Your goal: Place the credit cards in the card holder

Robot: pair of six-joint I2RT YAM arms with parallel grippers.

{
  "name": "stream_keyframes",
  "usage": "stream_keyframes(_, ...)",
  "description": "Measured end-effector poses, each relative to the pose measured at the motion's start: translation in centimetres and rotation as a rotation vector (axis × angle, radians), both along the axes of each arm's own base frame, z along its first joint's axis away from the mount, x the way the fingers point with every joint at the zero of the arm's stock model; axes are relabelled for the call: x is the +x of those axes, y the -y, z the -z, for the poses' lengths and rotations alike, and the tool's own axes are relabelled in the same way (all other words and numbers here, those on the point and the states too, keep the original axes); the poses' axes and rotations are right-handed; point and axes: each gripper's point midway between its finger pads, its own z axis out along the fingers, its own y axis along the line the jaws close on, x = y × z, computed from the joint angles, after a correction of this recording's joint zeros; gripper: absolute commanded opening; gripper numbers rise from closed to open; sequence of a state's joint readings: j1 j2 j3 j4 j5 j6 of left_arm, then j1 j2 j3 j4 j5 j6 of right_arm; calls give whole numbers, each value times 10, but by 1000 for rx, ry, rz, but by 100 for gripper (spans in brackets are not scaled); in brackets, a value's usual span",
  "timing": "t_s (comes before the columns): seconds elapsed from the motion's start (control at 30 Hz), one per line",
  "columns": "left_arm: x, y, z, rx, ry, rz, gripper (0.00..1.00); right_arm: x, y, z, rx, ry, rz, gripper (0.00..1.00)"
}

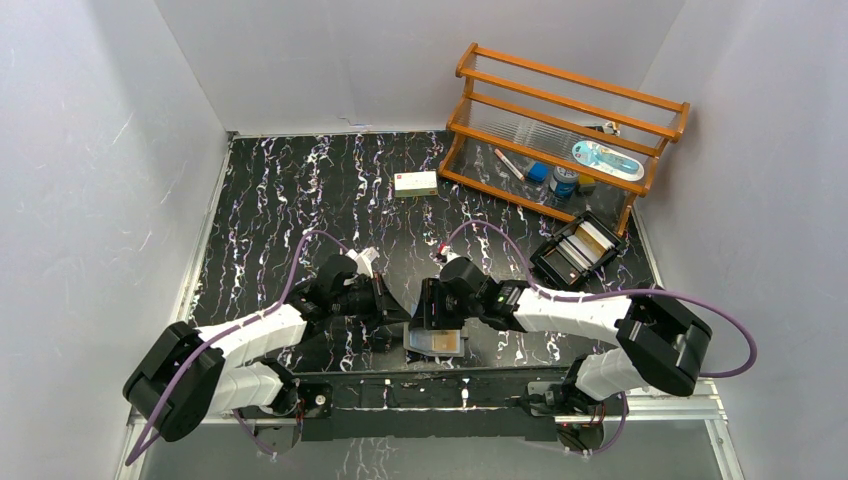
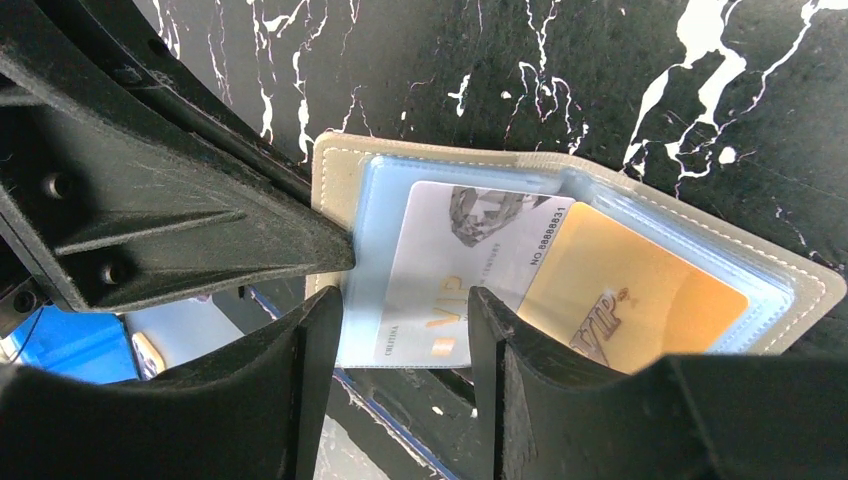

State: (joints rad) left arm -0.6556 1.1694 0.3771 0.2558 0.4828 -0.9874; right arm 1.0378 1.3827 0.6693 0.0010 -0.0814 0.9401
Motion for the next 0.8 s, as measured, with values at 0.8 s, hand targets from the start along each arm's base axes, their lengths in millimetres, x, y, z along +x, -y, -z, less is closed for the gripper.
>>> stream_keyframes(0.8,0,-2,-1,6,6,-10,0,2,-1,4,-39,-6,10,53)
